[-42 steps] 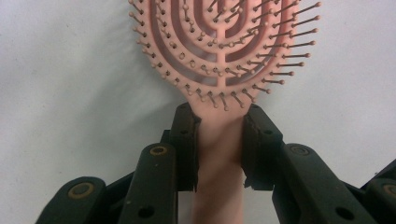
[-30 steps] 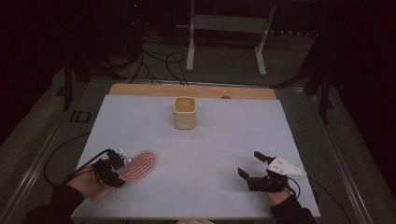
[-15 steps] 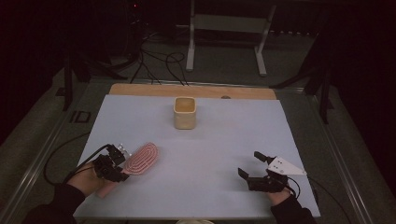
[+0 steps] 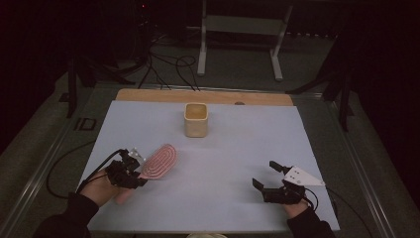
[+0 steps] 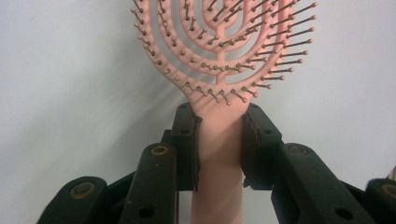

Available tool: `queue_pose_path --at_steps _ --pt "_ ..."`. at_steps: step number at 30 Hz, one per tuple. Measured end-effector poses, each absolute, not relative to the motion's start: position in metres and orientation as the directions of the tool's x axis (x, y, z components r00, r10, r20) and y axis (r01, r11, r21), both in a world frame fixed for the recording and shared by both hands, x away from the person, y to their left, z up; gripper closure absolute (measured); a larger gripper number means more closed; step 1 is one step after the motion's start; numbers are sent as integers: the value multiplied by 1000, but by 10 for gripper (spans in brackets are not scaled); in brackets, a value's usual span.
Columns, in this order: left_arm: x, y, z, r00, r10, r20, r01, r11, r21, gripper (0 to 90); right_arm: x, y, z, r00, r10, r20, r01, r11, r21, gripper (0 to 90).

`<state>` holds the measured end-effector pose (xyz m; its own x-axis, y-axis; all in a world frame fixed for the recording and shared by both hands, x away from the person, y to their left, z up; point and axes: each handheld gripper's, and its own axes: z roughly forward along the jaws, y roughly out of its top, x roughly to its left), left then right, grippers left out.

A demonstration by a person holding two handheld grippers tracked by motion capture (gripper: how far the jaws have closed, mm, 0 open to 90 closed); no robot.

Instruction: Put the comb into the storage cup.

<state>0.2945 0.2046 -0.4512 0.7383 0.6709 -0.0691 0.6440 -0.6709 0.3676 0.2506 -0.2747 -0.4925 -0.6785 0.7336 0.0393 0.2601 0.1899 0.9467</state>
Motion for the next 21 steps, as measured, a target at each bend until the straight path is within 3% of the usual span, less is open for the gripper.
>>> queue_pose_path --at_steps 21 --pt "303 178 -445 742 665 -82 594 -596 541 710 251 -276 -493 -675 736 42 261 185 947 90"
